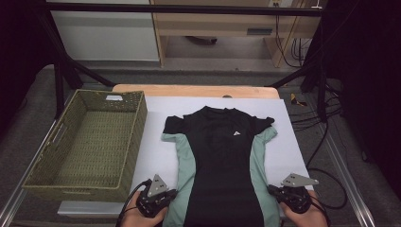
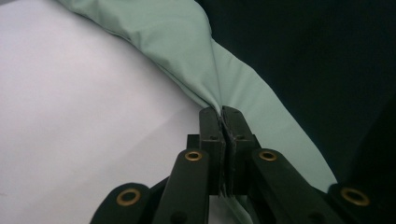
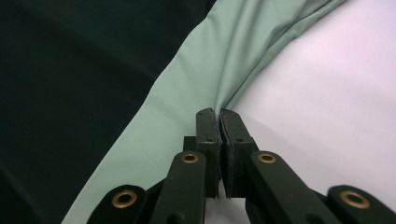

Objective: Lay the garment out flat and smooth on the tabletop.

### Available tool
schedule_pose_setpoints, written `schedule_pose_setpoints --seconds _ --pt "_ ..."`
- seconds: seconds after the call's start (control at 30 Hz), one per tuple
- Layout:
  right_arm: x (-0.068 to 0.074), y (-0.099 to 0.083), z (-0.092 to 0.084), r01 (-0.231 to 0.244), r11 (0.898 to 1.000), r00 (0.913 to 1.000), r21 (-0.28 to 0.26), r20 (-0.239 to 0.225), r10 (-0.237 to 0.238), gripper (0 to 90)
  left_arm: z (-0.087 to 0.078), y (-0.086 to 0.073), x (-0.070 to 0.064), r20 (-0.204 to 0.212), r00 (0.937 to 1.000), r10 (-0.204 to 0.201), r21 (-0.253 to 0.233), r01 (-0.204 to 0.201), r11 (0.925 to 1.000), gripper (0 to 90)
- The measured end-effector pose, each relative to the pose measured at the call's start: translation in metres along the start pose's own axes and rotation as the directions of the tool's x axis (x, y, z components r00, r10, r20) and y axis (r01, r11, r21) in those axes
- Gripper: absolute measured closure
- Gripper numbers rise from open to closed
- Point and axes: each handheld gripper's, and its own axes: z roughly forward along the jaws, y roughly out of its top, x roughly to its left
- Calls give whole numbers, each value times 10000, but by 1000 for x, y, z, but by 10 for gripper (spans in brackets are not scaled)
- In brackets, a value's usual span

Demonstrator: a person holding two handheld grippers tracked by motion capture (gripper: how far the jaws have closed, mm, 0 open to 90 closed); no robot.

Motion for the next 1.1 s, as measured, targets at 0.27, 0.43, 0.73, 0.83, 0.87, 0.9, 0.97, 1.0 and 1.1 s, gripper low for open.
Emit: schedule_pose_setpoints --seconds 0.27,0.43,0.73,0.83,0.87,0.9,0.97,1.0,1.1 --pt "-8 13 5 -979 9895 9930 -1060 562 1042 536 17 20 10 -917 9951 -366 -893 284 9956 617" --pt "-20 33 26 -1241 9874 9882 -987 782 1320 580 34 32 21 -1211 9911 -558 -747 469 9961 617" --pt "-17 37 43 -783 9957 9927 -487 883 823 824 44 28 23 -1010 9930 -611 -456 567 9973 745" --pt "-16 38 43 -703 9963 9943 -485 767 739 867 46 29 25 -900 9930 -761 -527 716 9960 819" --pt "-16 37 43 -634 9968 9949 -495 759 671 869 46 29 25 -873 9933 -757 -514 714 9961 839" --pt "-17 37 43 -569 9970 9954 -518 738 606 871 46 30 25 -854 9936 -735 -513 693 9963 857" --pt "-17 36 42 -617 9966 9953 -538 708 654 874 46 30 23 -931 9940 -582 -482 539 9974 876" --pt "-17 35 42 -573 9969 9957 -539 691 610 874 45 30 23 -952 9941 -527 -461 485 9978 880" --pt "-17 34 39 -514 9974 9958 -514 725 551 876 42 29 23 -894 9952 -409 -323 381 9988 885"
